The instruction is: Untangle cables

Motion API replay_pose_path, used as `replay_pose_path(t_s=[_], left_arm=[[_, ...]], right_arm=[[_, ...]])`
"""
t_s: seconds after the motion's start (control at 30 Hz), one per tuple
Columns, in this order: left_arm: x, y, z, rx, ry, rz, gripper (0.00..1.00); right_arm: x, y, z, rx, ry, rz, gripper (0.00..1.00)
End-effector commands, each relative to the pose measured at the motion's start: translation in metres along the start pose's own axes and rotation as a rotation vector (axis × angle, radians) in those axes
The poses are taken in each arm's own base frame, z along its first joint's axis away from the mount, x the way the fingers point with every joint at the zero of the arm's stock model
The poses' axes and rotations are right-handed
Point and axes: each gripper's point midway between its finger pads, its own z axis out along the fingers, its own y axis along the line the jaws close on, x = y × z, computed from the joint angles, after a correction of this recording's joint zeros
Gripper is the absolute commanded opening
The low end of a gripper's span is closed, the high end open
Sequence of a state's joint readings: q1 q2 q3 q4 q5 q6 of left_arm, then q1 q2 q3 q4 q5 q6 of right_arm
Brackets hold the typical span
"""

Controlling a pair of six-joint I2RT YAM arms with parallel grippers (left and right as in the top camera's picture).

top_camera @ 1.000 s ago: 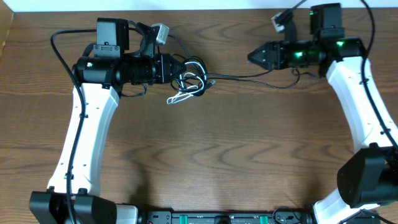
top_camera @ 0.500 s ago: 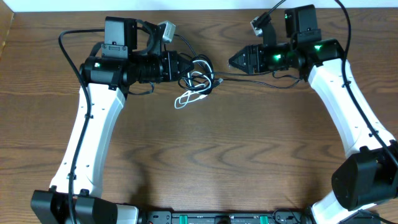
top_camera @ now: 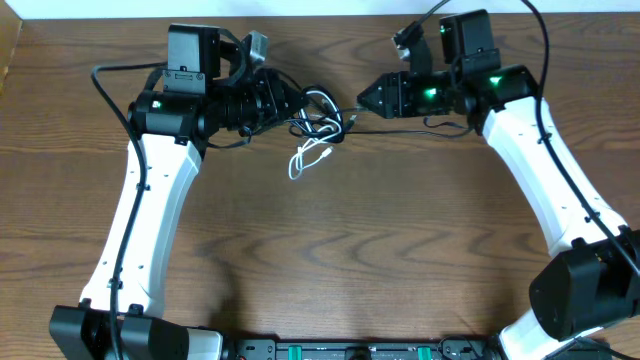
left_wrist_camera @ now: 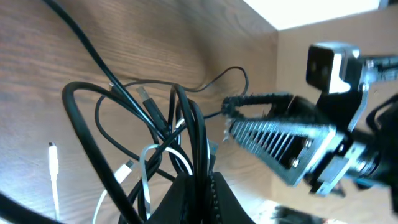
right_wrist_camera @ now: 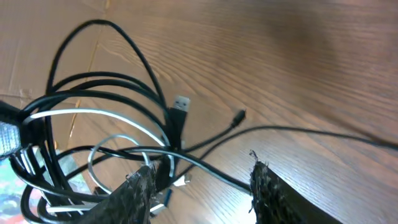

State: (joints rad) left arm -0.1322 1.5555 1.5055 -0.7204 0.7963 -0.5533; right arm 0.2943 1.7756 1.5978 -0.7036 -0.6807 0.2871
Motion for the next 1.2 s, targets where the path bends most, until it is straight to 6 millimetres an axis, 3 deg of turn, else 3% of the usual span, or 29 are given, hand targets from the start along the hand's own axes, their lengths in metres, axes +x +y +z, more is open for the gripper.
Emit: replay_pose_path(t_s=[0.0,0.33,0.57,0.77,0.93,1.17], left_arm=[[-0.006,-0.020,-0.013,0.038,-0.045,-0.128,0.07],[-0.013,-0.025,-0.014,0.057,-0.068,-0.102,0.07],[-0.016,-0.027,-0.014,0.060,-0.082,0.056,0.07],[-0.016,-0.026,-0.014,0.055,-0.086,0.074,0.08],[-0.016,-0.025,-0.013,0.052,-0.086,0.072,0.08],[-0.011,-0.025,-0.013,0.059,-0.061,0.069,0.07]], right_arm=[[-0.005,0.013,-0.001,-0.023,-0.017,-0.018,0.48],[-0.010,0.031,-0.005,-0.137,-0.026,-0.048,0.48],[0.008,0.032,-0.001,-0.127,0.042,0.010,0.47],[0.014,0.036,0.005,-0.113,0.060,-0.007,0.47],[0.018,0.068,0.003,-0.275,0.048,-0.327,0.46],[0.010,0.073,-0.002,-0.276,-0.022,-0.570,0.50]])
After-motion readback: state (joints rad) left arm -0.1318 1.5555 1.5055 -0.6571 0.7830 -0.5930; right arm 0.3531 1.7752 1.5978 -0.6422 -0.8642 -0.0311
